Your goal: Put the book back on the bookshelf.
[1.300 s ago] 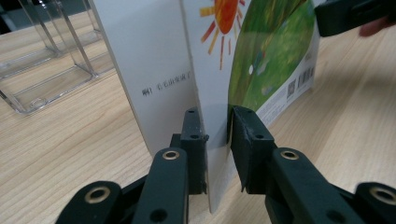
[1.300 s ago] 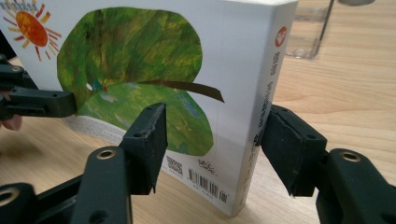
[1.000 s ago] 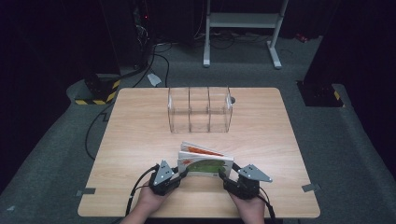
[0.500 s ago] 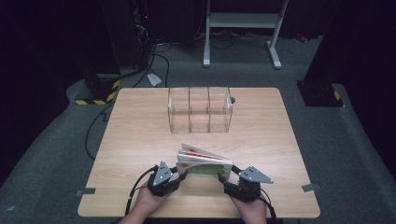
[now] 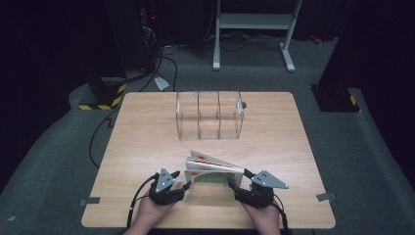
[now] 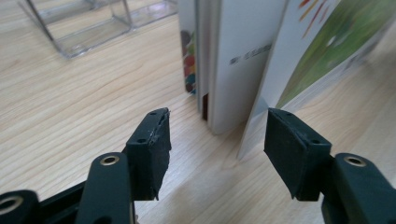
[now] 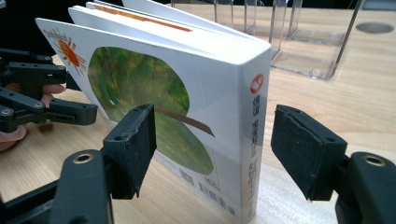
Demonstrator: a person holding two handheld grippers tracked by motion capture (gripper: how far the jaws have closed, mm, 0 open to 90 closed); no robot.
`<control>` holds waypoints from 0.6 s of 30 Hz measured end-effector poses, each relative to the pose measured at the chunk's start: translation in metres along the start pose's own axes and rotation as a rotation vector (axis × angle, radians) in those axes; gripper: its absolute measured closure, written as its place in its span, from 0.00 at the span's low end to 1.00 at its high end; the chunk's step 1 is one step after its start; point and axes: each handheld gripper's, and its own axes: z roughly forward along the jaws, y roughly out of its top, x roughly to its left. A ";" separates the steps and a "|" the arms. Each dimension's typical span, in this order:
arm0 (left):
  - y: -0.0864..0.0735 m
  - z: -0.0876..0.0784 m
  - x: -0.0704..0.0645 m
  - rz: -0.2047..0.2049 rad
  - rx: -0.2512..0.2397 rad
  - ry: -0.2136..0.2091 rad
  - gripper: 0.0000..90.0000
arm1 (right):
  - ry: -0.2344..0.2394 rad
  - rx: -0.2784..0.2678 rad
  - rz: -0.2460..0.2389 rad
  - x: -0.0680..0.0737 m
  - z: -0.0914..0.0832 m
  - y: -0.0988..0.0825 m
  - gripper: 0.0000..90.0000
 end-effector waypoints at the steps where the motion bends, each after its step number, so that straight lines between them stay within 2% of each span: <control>1: 0.000 0.000 0.000 0.000 0.007 0.006 0.45 | -0.001 -0.004 -0.011 0.000 0.000 0.000 0.35; 4: 0.000 0.001 0.000 0.006 0.029 0.028 0.43 | 0.009 -0.020 -0.026 -0.001 0.000 0.000 0.37; 7: 0.000 -0.001 0.003 -0.004 0.048 0.044 0.42 | 0.021 -0.036 -0.013 -0.004 0.001 0.000 0.36; 11: -0.001 -0.003 0.007 -0.008 0.067 0.070 0.41 | 0.021 -0.062 -0.053 -0.003 0.002 0.001 0.40; 14: -0.003 -0.005 0.011 -0.032 0.068 0.085 0.41 | 0.028 -0.038 -0.064 -0.003 0.006 0.003 0.39; 18: -0.006 -0.009 0.016 -0.038 0.077 0.111 0.41 | 0.032 -0.015 -0.072 -0.002 0.009 0.006 0.35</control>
